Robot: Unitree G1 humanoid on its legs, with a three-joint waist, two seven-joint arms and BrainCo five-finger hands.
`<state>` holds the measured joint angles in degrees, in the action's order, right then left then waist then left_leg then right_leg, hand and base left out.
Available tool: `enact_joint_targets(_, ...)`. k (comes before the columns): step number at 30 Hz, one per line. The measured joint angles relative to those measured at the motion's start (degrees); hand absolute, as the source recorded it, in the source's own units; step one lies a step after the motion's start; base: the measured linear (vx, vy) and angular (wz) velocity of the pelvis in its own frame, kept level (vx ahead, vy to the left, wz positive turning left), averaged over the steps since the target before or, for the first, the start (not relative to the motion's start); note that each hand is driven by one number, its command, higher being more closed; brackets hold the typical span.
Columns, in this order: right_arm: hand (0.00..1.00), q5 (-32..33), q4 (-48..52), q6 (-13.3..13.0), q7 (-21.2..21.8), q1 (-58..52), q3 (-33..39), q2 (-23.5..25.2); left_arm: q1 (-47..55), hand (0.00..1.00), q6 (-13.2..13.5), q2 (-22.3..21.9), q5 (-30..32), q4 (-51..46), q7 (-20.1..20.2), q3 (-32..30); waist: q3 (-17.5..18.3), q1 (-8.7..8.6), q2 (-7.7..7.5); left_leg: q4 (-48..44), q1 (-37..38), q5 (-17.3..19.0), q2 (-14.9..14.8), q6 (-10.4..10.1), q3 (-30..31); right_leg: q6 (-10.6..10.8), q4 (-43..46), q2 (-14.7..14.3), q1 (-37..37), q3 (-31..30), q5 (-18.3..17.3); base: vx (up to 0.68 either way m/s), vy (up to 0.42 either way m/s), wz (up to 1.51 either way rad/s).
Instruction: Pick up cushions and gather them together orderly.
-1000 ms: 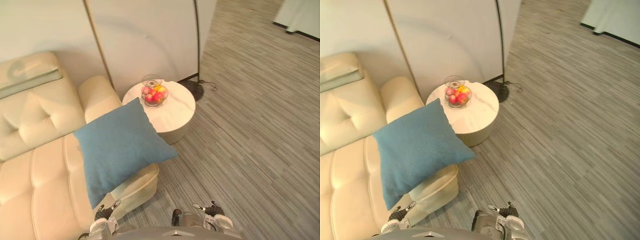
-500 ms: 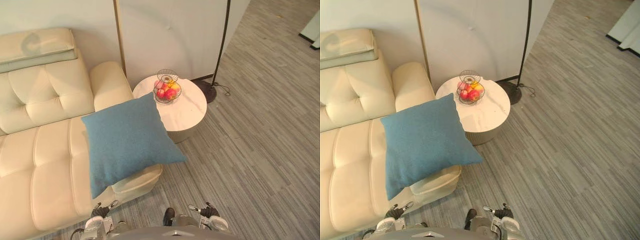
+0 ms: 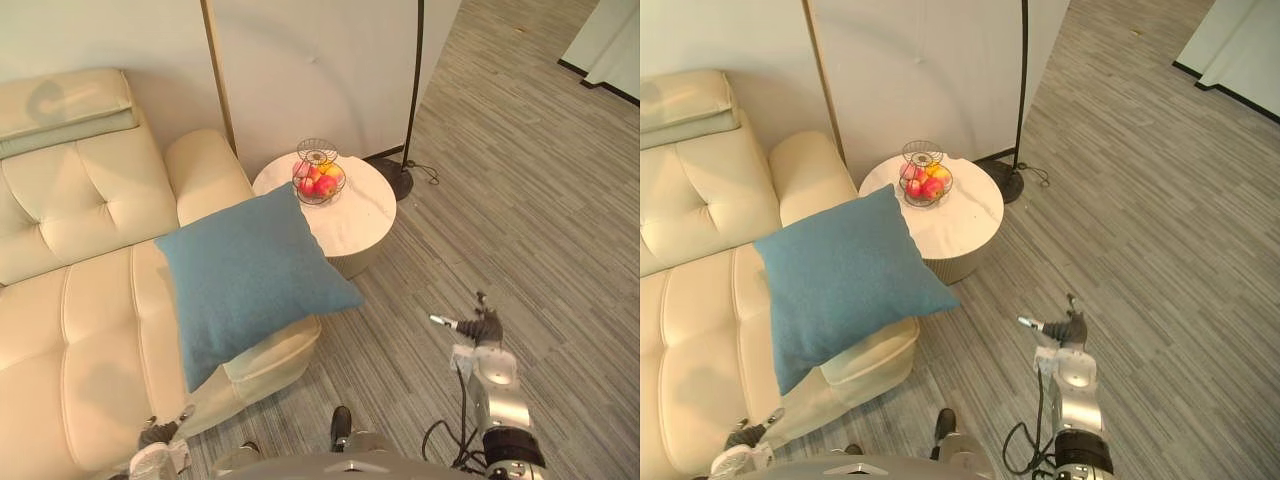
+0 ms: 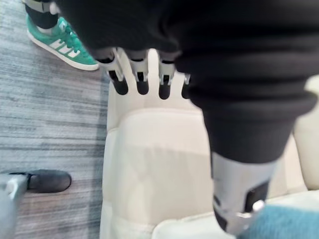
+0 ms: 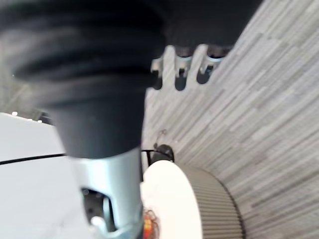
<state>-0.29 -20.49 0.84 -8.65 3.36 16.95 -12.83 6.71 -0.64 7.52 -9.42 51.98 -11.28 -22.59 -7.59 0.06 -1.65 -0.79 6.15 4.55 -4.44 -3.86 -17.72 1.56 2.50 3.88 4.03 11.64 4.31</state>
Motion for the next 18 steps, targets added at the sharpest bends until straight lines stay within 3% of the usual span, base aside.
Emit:
enact_joint_targets(4, 0.0, 1.82, 1.55, -0.09, 0.64, 3.56, -4.43, -1.41, -0.51, 0.0, 0.21, 1.55, -4.22, -6.38, -1.11, -3.65, 0.1, 1.38, 0.17, 0.02, -0.19, -0.38, 0.28, 0.36, 0.79, -0.21, -1.22, 0.0, -0.23, 0.33, 1.09, 0.0, 0.009, 0.05)
enact_joint_targets(9, 0.0, 3.26, 1.33, -0.48, 1.37, 7.99, -10.52, -1.44, -2.76, 0.0, 1.25, 2.16, -7.32, -11.81, -2.16, -3.08, 0.21, 1.9, 0.31, -0.02, -1.48, -0.92, 0.84, 0.88, 2.9, -0.29, -2.11, 0.5, -0.24, 2.06, 1.75, 0.01, 0.014, 0.2)
enact_joint_targets(14, 0.0, 5.77, -3.18, -0.53, 2.44, 15.93, -20.43, -0.94, -6.4, 0.0, 2.69, 1.38, -10.98, -17.94, -2.39, 5.98, -0.05, 2.79, 0.33, -2.7, -6.1, -0.76, 1.32, 1.59, 5.18, -0.34, -2.5, 1.44, 1.62, 1.0, 2.92, -0.03, 0.038, 0.21)
enact_joint_targets(18, 0.0, 7.85, -7.98, -0.28, 2.54, 22.48, -24.03, 1.88, -10.94, 0.0, 3.35, -0.39, -11.99, -18.89, -2.41, 10.87, -3.67, 3.29, 0.86, -6.67, -10.56, -0.36, 1.51, 2.14, 5.37, -0.43, -2.25, 2.1, 4.46, -0.06, 4.3, -0.11, 0.021, 0.08)
